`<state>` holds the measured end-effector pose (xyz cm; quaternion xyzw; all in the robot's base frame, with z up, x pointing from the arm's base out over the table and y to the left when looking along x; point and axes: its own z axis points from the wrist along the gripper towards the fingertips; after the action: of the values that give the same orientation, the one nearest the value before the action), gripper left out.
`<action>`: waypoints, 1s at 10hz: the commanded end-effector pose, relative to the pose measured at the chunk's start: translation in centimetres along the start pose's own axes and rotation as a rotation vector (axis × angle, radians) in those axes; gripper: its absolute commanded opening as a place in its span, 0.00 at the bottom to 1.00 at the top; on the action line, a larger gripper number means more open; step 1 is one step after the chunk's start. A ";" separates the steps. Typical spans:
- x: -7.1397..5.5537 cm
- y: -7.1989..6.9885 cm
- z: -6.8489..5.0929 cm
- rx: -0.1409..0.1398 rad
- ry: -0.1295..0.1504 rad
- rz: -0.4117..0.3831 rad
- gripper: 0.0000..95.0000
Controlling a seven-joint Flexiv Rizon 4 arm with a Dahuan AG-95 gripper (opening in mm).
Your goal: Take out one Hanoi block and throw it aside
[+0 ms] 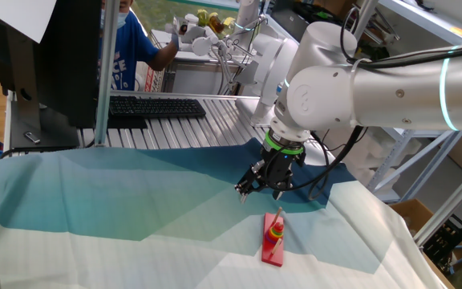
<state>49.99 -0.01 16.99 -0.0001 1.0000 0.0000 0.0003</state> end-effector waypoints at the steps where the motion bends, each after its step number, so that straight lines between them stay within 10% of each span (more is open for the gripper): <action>1: 0.0 0.0 0.0 0.009 0.083 0.168 0.00; 10: 0.0 0.0 0.0 0.007 0.085 0.163 0.00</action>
<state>49.99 0.02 17.02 0.0814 0.9958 -0.0029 -0.0423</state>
